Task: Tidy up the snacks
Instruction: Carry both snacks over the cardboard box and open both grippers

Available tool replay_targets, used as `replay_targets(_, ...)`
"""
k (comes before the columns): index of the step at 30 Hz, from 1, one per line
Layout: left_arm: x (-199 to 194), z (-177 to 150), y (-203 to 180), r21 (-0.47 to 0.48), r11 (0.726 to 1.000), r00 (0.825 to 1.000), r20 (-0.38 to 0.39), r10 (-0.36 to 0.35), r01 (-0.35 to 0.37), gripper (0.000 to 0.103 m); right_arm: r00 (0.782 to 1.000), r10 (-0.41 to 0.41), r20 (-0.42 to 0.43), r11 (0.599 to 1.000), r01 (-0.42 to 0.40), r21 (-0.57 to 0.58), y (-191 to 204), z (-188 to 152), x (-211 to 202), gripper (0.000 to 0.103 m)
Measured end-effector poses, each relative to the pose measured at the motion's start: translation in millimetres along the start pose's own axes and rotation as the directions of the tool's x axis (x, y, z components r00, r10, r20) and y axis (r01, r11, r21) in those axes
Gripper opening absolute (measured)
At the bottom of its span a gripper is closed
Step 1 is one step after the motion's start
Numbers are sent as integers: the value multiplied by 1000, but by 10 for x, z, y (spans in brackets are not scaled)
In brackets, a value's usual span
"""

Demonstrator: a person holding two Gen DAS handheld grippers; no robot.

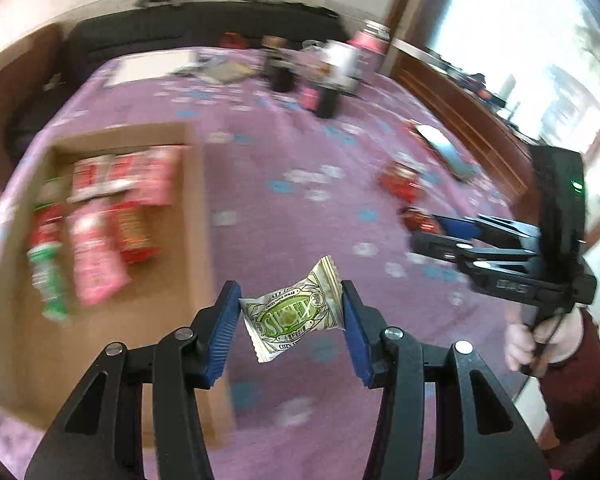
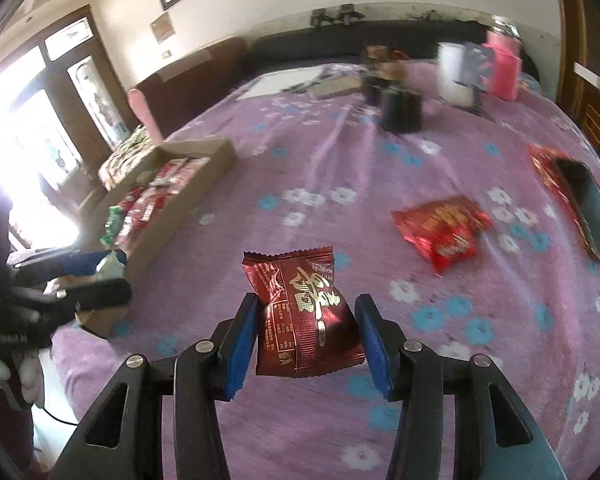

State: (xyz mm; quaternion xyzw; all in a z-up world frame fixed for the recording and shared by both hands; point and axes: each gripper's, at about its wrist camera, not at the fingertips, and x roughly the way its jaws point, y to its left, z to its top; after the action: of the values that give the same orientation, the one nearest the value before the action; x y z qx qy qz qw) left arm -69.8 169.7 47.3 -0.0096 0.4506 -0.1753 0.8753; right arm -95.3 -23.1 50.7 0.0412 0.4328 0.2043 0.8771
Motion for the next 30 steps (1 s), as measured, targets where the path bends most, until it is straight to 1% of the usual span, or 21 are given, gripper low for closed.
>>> replay_targets(2, -74, -27, 281, -46, 996, 997, 2, 74, -74, 48, 1000, 28, -1, 999, -28, -24, 180, 86, 42, 50)
replay_targets(3, -96, -39, 424, -75, 992, 995, -5, 98, -98, 48, 999, 37, -1, 999, -37, -35, 254, 120, 58, 50)
replay_targets(5, -123, -67, 691, -124, 981, 989, -24, 145, -147, 48, 998, 62, -4, 996, -63, -68, 460, 211, 115, 50)
replay_targets(7, -118, -85, 939, -163, 965, 979, -49, 199, -204, 48, 996, 91, -11, 991, -91, -98, 677, 287, 180, 50)
replay_targets(12, -7, -54, 1359, -232, 931, 959, -103, 265, -283, 48, 989, 143, -37, 973, -147, -175, 1261, 477, 434, 50)
replay_targets(17, 181, 0, 1620, -272, 908, 946, -152, 287, -319, 48, 981, 164, -100, 952, -184, -247, 1803, 551, 783, 49)
replay_targets(18, 232, 1, 1661, -280, 902, 942, -164, 293, -329, 49, 979, 169, -113, 948, -193, -252, 1856, 542, 831, 49)
replay_targets(21, 275, -10, 1755, -298, 896, 941, -178, 288, -330, 49, 970, 186, -156, 936, -223, -272, 2041, 487, 984, 49)
replay_targets(22, 295, -2, 1774, -293, 892, 936, -182, 302, -345, 50, 968, 183, -171, 931, -226, -285, 2113, 458, 1039, 49)
replay_targets(27, 334, 46, 1752, -281, 895, 937, -158, 313, -347, 52, 964, 153, -219, 923, -218, -316, 2293, 373, 1288, 49)
replay_targets(30, 287, 27, 1775, -309, 892, 943, -154, 296, -330, 52, 969, 123, -216, 923, -191, -333, 2350, 351, 1376, 49)
